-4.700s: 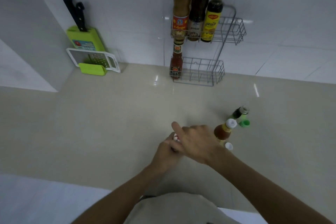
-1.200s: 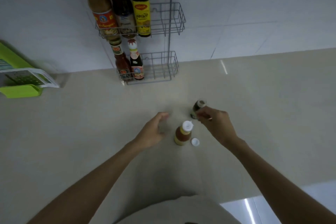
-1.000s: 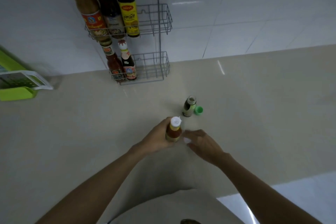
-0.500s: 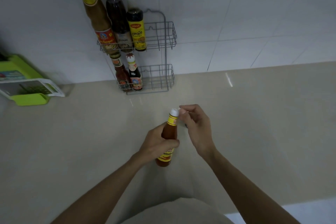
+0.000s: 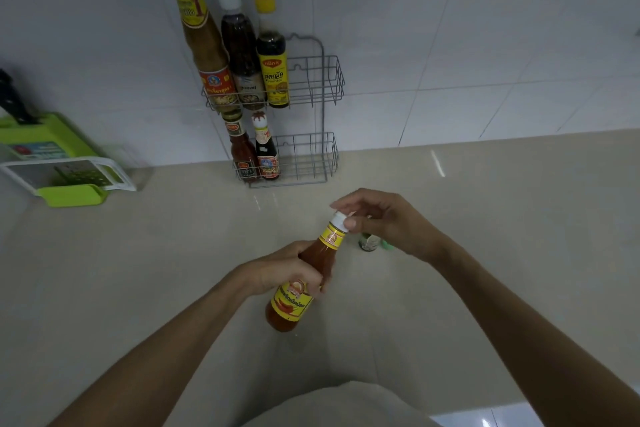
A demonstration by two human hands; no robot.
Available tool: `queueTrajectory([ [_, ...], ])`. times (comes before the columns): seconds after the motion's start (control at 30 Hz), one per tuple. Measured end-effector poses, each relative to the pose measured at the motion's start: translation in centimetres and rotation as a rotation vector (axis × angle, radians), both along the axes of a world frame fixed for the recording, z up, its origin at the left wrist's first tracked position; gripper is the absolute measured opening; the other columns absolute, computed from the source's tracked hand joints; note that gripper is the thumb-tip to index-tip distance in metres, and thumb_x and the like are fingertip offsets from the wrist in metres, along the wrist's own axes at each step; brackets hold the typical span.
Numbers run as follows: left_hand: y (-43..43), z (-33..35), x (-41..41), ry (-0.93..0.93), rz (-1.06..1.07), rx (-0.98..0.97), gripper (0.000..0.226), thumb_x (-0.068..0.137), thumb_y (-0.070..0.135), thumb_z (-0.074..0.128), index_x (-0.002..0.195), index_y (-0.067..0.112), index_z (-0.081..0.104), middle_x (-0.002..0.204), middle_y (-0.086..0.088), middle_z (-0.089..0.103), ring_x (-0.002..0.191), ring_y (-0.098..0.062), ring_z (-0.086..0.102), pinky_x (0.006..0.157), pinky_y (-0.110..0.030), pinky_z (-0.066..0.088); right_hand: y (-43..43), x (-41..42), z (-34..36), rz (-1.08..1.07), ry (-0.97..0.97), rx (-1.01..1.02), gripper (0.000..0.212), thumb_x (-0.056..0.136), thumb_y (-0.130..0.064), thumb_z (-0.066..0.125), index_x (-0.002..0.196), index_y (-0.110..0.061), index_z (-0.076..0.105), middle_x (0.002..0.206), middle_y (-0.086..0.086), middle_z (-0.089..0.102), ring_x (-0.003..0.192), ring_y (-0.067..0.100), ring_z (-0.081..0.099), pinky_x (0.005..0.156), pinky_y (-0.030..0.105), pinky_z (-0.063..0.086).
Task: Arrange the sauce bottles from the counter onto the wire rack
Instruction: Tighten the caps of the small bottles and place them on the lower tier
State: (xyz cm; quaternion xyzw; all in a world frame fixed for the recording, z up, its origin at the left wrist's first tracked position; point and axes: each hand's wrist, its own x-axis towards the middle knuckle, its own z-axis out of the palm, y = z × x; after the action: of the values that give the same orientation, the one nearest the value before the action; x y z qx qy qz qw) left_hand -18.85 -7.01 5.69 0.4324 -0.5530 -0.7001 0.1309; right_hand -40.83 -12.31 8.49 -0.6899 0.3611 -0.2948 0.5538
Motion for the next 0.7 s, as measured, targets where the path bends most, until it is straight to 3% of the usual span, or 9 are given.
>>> queueTrajectory([
  [0.1,0.2,0.6,0.0,0.121,-0.005,0.095,0.04,0.051,-0.007,0.056,0.089,0.002,0.057,0.07,-0.012,0.061,0.062,-0.023,0.06,0.062,-0.028,0.05,-0.2,0.3,2.0,0.142,0.112,-0.138,0.016,0.091,-0.017,0.065,0.107,-0.016,0.069,0.09,-0.006,0.069,0.08,0.01,0.063,0.069,0.019,0.051],
  [0.2,0.2,1.0,-0.1,0.055,0.013,0.035,0.037,0.049,-0.003,0.059,0.085,0.006,0.057,0.068,-0.009,0.06,0.059,-0.022,0.057,0.058,-0.026,0.048,0.7,1.4,2.0,0.05,0.391,-0.543,0.023,0.095,-0.042,0.048,0.08,-0.024,0.047,0.059,-0.006,0.05,0.056,0.01,0.048,0.054,0.021,0.041],
  [0.3,0.4,0.8,-1.4,-0.445,0.164,-0.304,0.032,0.044,0.02,0.067,0.073,0.022,0.053,0.061,0.006,0.058,0.056,-0.019,0.056,0.054,-0.027,0.044,1.4,2.3,0.5,-0.085,0.87,-0.863,0.006,0.09,-0.022,0.055,0.096,-0.02,0.055,0.068,0.005,0.059,0.058,0.032,0.056,0.052,0.036,0.048],
  [0.37,0.7,0.4,-2.0,-0.83,0.178,-0.572,0.035,0.047,0.029,0.066,0.077,0.03,0.049,0.064,0.007,0.058,0.062,-0.02,0.058,0.055,-0.026,0.042,1.7,2.8,-0.3,-0.036,1.188,-0.701,0.025,0.096,-0.017,0.044,0.119,-0.009,0.049,0.1,0.015,0.063,0.086,0.036,0.063,0.066,0.04,0.049],
  [0.4,0.7,0.2,-1.7,-0.801,0.162,-0.548,0.034,0.049,0.027,0.067,0.077,0.03,0.05,0.066,0.007,0.059,0.062,-0.02,0.058,0.056,-0.026,0.042,1.8,2.7,-0.1,-0.036,1.175,-0.657,0.029,0.1,-0.028,0.036,0.121,-0.014,0.05,0.103,0.014,0.063,0.09,0.035,0.062,0.069,0.039,0.046],
  [0.47,0.5,0.8,-0.4,-0.416,0.089,-0.281,0.027,0.053,0.012,0.069,0.072,0.025,0.055,0.066,0.001,0.059,0.058,-0.02,0.056,0.056,-0.027,0.044,2.2,2.6,0.5,-0.108,0.854,-0.562,0.042,0.098,-0.053,0.021,0.105,-0.028,0.055,0.084,0.005,0.066,0.076,0.031,0.061,0.063,0.033,0.04],
  [0.53,0.7,1.5,0.1,-0.138,-0.003,-0.086,0.026,0.053,0.001,0.066,0.07,0.02,0.058,0.066,-0.003,0.058,0.06,-0.019,0.054,0.054,-0.025,0.044,3.2,2.8,0.6,-0.153,0.688,-0.829,0.034,0.099,-0.051,0.023,0.087,-0.027,0.045,0.061,-0.002,0.059,0.054,0.028,0.056,0.051,0.028,0.033],
  [0.6,1.0,1.4,-1.0,-0.202,0.067,-0.179,0.026,0.046,0.01,0.067,0.066,0.022,0.056,0.059,0.004,0.058,0.054,-0.017,0.054,0.051,-0.023,0.044,2.8,3.0,1.0,-0.203,0.828,-0.842,0.019,0.098,-0.035,0.034,0.095,-0.023,0.048,0.071,0.005,0.064,0.06,0.034,0.059,0.051,0.03,0.033],
  [0.7,1.0,1.3,-3.1,-0.665,0.287,-0.521,0.038,0.041,0.031,0.068,0.074,0.028,0.051,0.062,0.008,0.06,0.054,-0.014,0.058,0.051,-0.024,0.041,1.3,3.7,1.3,-0.216,0.985,-0.42,0.027,0.096,-0.033,0.043,0.106,-0.01,0.053,0.1,0.014,0.062,0.085,0.034,0.06,0.066,0.038,0.045],
])
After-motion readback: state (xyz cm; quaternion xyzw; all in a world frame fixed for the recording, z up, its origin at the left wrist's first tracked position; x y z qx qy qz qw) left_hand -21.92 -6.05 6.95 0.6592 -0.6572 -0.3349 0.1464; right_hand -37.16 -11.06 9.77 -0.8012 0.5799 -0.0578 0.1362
